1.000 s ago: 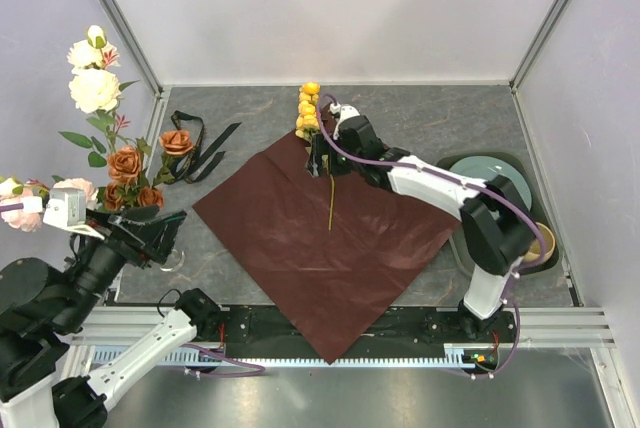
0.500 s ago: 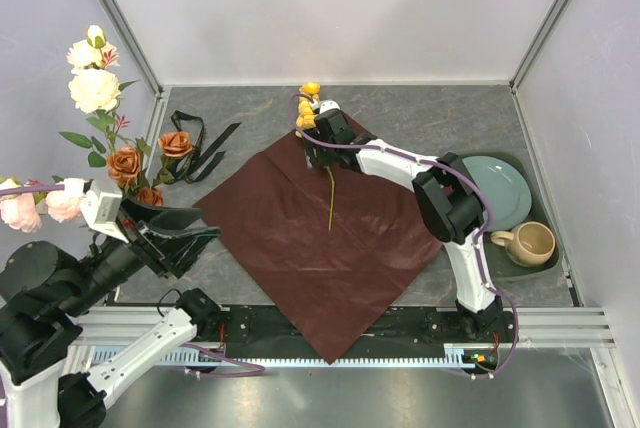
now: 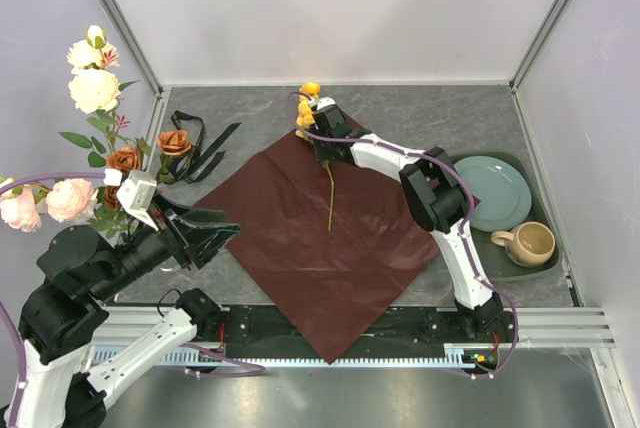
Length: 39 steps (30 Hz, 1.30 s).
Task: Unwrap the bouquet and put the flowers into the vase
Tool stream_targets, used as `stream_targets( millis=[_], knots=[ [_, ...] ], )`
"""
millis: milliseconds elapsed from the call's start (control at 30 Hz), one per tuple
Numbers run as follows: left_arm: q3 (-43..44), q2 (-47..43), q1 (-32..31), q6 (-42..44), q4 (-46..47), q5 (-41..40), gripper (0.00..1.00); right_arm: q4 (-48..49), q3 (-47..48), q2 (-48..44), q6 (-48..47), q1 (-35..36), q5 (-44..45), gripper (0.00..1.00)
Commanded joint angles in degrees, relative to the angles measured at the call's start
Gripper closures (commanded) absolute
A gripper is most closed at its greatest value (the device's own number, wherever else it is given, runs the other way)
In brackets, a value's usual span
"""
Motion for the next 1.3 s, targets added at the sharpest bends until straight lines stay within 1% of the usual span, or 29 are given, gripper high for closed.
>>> stream_targets(
  millis=[0,33,67,133,233,267,333,367,433,467,533,567,600,633,667,700,767,833,967,1100,1200,1267],
  knots=[
    [0.7,0.0,0.1,-3.7,2.3,-0.3,0.43,2.2,3.3,-0.4,-1.2,-0.5,-2.5,0.77],
    [1.0,0.2,0.1,-3.7,1.9,-1.0,0.43,2.3,3.1,-1.1,-1.4,-0.5,-3.1,0.87],
    [1.5,0.3,0.1,-3.8,1.6,-1.4,0.43,2.9,2.7,-2.0,-1.4,-0.5,-3.5,0.90],
    [1.8,0.6,0.1,-3.9,1.7,-2.6,0.43,4.1,0.5,-5.8,-0.4,-0.5,-5.1,0.94],
    [1.6,1.3,0.1,-3.7,1.6,-4.0,0.43,8.8,-4.0,-12.1,1.3,-0.4,-9.3,0.99],
    [1.5,1.3,0.1,-3.9,1.6,-4.9,0.43,10.8,-4.9,-13.6,2.7,-0.5,-12.7,1.00],
    [0.9,1.4,0.1,-5.1,1.6,-6.1,0.43,13.2,-8.3,-18.6,4.3,-0.5,-15.7,1.00],
    [0.2,1.3,0.1,-6.0,1.8,-6.9,0.43,16.3,-9.8,-20.4,6.4,-0.5,-19.2,1.00],
    [-0.9,1.0,0.1,-7.0,3.0,-7.0,0.43,20.2,-15.4,-25.6,8.6,-0.5,-22.5,1.00],
    [-2.3,0.7,0.1,-8.0,3.6,-6.4,0.40,24.1,-17.3,-27.3,11.8,-0.5,-23.5,0.99],
    [-4.2,0.8,0.1,-8.6,6.8,-4.6,0.36,27.6,-22.8,-31.9,16.3,-0.5,-24.6,0.98],
    [-6.0,0.9,0.1,-9.3,8.1,-2.6,0.32,32.1,-24.5,-33.2,18.8,-0.5,-25.1,0.98],
    [-6.7,1.6,0.1,-9.5,10.2,-1.7,0.30,35.1,-27.9,-35.2,25.1,-0.4,-27.4,0.98],
    [-7.3,2.2,0.1,-9.7,11.2,-0.7,0.30,38.2,-29.5,-36.1,28.2,-0.2,-28.1,0.98],
    [-8.1,2.9,0.1,-10.0,12.2,1.1,0.30,43.9,-30.9,-36.9,31.0,0.0,-28.6,0.98],
    [-8.4,4.4,0.1,-10.0,12.9,1.9,0.30,46.1,-32.7,-38.5,35.6,1.1,-28.9,0.98],
    [-8.9,6.1,0.1,-9.8,14.8,3.7,0.30,48.6,-33.5,-40.5,37.8,2.5,-27.7,0.96],
    [-9.1,8.8,0.2,-9.9,15.7,4.8,0.31,48.9,-34.6,-44.0,39.5,5.1,-23.7,0.95],
    [-10.1,12.4,0.1,-10.2,17.7,8.8,0.30,50.4,-36.1,-49.1,41.0,8.5,-19.0,0.95],
    [-10.7,13.7,0.1,-10.3,17.3,6.9,0.29,50.9,-36.8,-51.7,42.2,9.9,-17.6,0.96],
    [-10.9,15.2,0.1,-10.9,17.5,7.6,0.29,51.8,-37.5,-52.9,43.4,10.9,-17.2,0.96],
    [-11.1,16.1,0.1,-11.6,17.7,8.1,0.32,52.4,-38.0,-53.5,43.5,11.8,-17.0,0.96]
  ],
)
